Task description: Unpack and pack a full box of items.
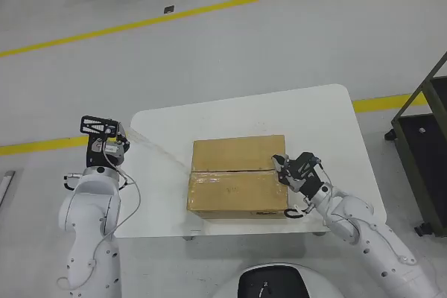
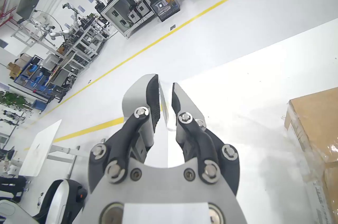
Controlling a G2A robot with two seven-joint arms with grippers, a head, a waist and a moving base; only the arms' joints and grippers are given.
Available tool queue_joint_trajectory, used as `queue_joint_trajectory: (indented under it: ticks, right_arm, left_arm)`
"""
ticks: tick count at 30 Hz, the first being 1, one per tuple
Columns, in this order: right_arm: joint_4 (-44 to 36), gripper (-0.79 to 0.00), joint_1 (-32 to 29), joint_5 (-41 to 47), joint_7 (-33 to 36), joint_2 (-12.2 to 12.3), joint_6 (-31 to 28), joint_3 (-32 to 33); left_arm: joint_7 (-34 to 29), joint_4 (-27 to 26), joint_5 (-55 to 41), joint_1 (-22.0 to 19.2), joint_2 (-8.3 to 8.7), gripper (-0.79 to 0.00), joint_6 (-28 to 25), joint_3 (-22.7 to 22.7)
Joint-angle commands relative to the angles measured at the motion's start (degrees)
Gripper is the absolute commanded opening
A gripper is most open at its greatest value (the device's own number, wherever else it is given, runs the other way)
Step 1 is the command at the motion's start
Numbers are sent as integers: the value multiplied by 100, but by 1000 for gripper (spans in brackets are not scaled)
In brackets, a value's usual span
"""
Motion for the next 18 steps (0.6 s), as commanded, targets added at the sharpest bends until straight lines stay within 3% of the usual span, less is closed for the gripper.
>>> queue_joint_trajectory:
  ticks: [1, 12, 18]
  right_arm:
    - [1, -785, 2, 5, 1, 2, -10, 13]
    - [-62, -785, -27, -39, 22, 21, -37, 79]
    - [-128, -785, -65, -92, 12, 33, -36, 116]
  left_arm:
    - [-155, 54, 53, -20, 5, 0, 88, -11]
    - [-694, 228, 716, -14, 55, 0, 739, -354]
    - [-538, 65, 323, 163, 44, 0, 505, -200]
